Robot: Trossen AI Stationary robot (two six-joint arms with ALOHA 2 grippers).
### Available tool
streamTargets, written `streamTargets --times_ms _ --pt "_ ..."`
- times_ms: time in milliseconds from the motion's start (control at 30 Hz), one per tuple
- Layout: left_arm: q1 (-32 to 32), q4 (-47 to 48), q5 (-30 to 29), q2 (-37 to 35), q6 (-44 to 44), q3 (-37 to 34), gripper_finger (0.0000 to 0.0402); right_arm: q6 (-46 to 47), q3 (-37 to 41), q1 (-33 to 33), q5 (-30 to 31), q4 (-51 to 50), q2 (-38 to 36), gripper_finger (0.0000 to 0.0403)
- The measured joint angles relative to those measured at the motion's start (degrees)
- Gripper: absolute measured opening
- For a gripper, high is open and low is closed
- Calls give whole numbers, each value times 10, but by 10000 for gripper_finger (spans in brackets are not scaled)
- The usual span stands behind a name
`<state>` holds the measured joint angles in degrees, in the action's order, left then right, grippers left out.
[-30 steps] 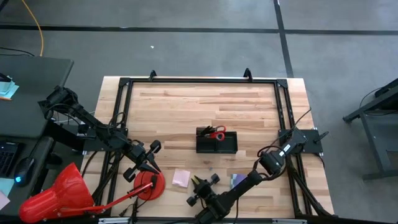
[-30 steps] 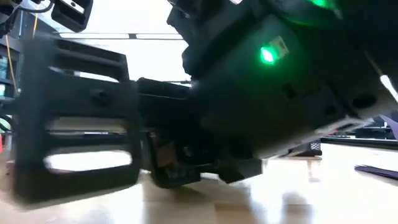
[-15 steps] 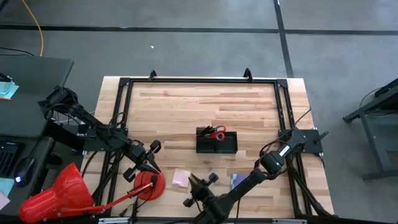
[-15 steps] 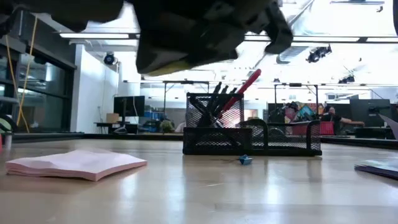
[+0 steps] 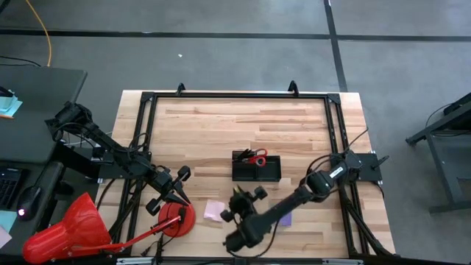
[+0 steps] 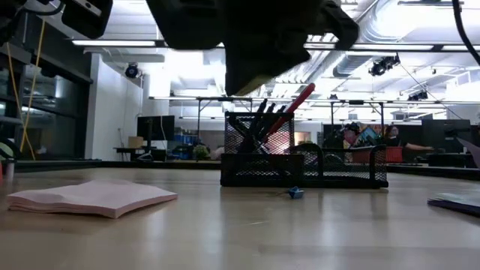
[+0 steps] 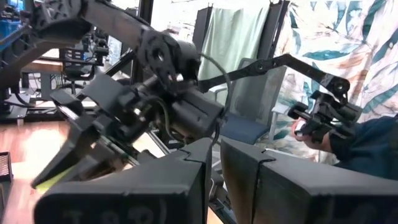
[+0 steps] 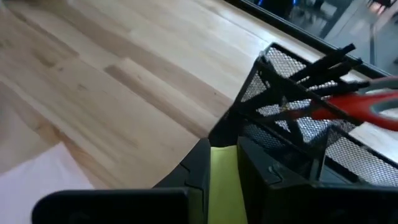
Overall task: Pick and place office supplies into organizer
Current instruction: Put the yellow eraser into the black desk organizer
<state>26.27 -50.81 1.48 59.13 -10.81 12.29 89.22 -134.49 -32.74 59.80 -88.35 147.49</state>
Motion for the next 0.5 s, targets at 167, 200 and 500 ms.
streamTargets --times_ms 167,200,500 --pt "0 1 0 0 0 0 28 -21 -3 17 -13 16 -12 35" --pt "0 1 0 0 0 0 28 -21 -3 19 -22 17 -20 35" --pt "0 4 0 0 0 0 28 -134 -5 19 -36 116 -71 35"
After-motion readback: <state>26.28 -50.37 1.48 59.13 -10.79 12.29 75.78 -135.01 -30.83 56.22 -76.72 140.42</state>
